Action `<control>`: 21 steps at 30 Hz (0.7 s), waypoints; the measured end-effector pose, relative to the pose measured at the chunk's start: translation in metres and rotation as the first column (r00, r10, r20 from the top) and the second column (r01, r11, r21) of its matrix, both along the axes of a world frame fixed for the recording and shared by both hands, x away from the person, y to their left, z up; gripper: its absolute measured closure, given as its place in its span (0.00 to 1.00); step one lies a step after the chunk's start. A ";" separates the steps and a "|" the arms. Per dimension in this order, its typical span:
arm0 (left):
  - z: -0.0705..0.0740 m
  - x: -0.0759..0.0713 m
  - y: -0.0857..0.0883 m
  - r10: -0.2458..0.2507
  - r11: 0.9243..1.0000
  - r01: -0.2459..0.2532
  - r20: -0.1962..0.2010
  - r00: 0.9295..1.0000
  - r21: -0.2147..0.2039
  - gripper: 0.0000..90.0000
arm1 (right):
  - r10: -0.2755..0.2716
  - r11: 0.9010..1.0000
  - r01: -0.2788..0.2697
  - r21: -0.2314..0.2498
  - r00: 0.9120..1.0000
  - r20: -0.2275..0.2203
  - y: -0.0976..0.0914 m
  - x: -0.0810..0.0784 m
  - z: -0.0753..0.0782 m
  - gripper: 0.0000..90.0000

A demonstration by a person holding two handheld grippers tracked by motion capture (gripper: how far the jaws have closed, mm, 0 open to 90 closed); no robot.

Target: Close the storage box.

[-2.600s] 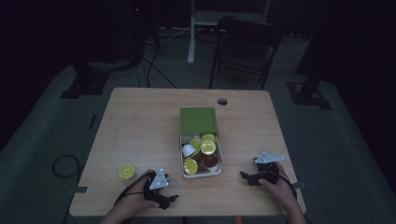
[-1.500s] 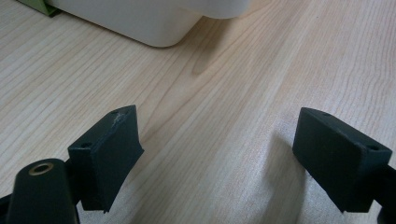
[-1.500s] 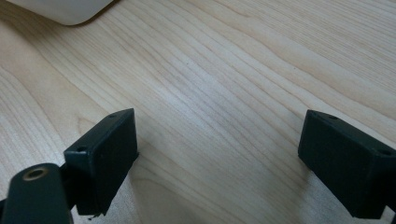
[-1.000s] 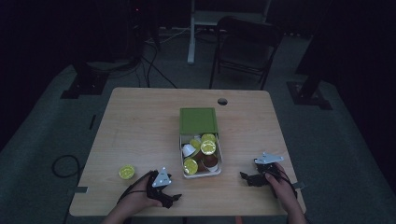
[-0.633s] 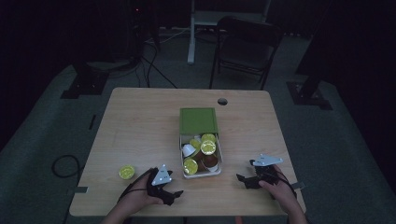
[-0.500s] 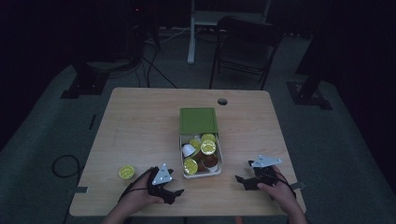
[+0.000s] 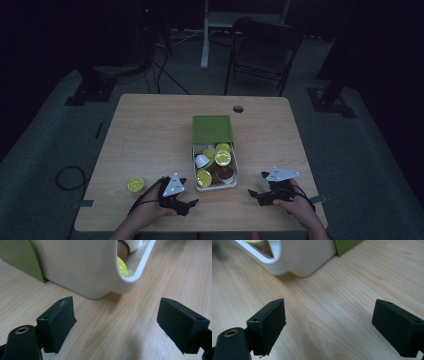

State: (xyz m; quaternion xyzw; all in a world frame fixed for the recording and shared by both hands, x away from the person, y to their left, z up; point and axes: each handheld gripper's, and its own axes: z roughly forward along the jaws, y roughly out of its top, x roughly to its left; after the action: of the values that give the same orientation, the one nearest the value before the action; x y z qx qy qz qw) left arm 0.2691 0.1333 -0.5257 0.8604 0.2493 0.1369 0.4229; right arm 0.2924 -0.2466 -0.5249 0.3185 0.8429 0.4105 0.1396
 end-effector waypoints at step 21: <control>0.016 0.009 -0.002 0.085 0.992 -0.078 0.072 0.994 -0.100 0.17 | 0.010 0.979 -0.024 0.200 0.998 0.070 0.022 0.006 0.024 0.13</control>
State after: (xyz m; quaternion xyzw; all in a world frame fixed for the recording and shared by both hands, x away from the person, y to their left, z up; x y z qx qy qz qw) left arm 0.2786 0.1318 -0.5098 0.8220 0.2743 0.1746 0.4676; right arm 0.2989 -0.2242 -0.5008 0.3096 0.7945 0.5055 0.1319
